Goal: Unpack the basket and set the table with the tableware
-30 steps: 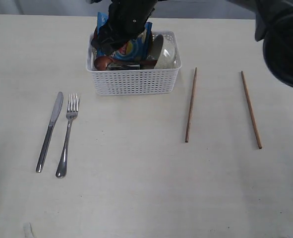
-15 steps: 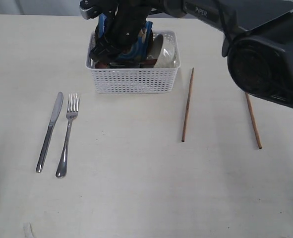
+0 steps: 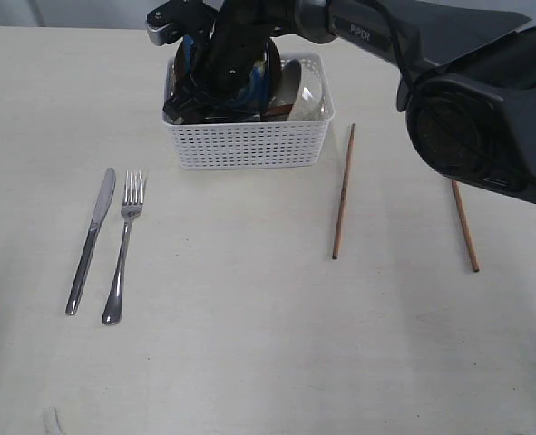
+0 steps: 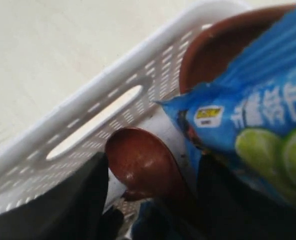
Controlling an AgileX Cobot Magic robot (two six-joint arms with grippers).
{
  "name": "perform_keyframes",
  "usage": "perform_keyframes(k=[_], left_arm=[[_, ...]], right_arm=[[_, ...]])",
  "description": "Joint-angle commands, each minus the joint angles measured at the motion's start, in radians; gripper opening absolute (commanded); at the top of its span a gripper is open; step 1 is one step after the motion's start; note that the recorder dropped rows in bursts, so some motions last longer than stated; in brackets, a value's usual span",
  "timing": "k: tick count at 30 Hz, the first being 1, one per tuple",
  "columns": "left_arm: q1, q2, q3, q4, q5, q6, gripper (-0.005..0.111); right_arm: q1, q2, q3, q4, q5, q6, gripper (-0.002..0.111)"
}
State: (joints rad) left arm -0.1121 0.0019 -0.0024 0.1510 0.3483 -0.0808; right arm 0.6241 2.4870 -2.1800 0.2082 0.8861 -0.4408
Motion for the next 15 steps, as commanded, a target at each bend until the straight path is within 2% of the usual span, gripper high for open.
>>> perform_keyframes(k=[1, 9, 15], left_arm=[[-0.006, -0.002, 0.002, -0.003, -0.001, -0.002, 0.0], [-0.006, -0.002, 0.002, -0.003, -0.001, -0.002, 0.0], [-0.006, -0.002, 0.002, -0.003, -0.001, -0.002, 0.0]], right_arm=[[-0.005, -0.041, -0.047, -0.027, 0.06, -0.004, 0.052], [-0.005, -0.145, -0.169, -0.048, 0.138, -0.004, 0.052], [-0.02, -0.178, -0.167, -0.208, 0.171, -0.004, 0.052]])
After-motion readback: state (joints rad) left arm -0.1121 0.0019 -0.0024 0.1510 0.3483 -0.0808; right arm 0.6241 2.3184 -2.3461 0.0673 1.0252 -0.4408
